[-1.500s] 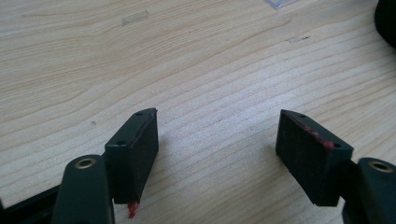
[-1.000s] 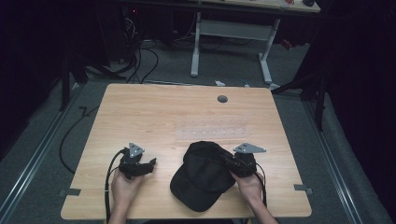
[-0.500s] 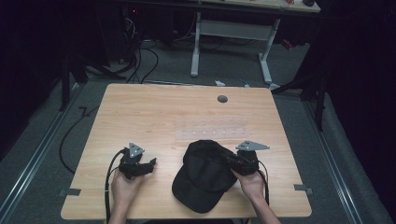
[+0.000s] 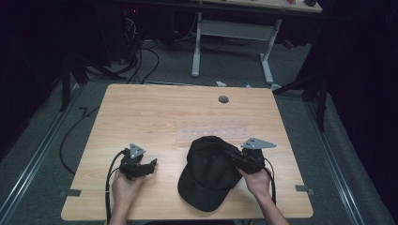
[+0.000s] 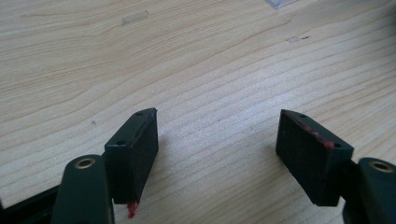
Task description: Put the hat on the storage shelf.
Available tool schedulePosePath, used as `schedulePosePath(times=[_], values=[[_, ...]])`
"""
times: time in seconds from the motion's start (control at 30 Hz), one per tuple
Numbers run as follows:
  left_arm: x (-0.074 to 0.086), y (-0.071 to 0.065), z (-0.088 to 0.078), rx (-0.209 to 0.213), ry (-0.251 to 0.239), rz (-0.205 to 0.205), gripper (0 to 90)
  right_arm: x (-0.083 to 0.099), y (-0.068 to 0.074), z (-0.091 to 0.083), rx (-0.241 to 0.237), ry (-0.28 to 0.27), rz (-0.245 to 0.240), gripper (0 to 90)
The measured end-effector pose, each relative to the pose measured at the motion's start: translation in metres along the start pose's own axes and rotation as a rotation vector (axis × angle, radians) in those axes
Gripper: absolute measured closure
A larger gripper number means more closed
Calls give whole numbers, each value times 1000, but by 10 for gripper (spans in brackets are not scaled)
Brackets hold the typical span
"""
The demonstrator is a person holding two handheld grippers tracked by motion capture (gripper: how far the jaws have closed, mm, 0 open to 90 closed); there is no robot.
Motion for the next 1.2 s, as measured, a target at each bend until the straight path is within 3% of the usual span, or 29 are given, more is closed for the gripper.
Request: schedulePosePath(times=[0.57,0.73,1.0,1.1,1.2], values=[[-1,1,0,13,9,-16,276,-17,-6,-13,-44,-61,-34,854],[2,-2,0,33,33,12,210,-22,-6,-14,-68,-76,-46,854],[2,-6,-1,49,71,12,189,-30,-7,-15,-93,-91,-87,854],[1,-10,-3,75,83,-27,223,-32,-8,-17,-110,-97,-78,854],[2,-19,-4,113,112,-33,228,-33,-10,-18,-119,-99,-70,855]])
Point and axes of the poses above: each handheld gripper's, and its own axes: z roughly forward along the jaws, x roughly out of its underside, y roughly to its left, the point moved 2 cm from there along z, roughly forward along the jaws, and after that the axes turned 10 degrees about -y, right-handed, at the moved point
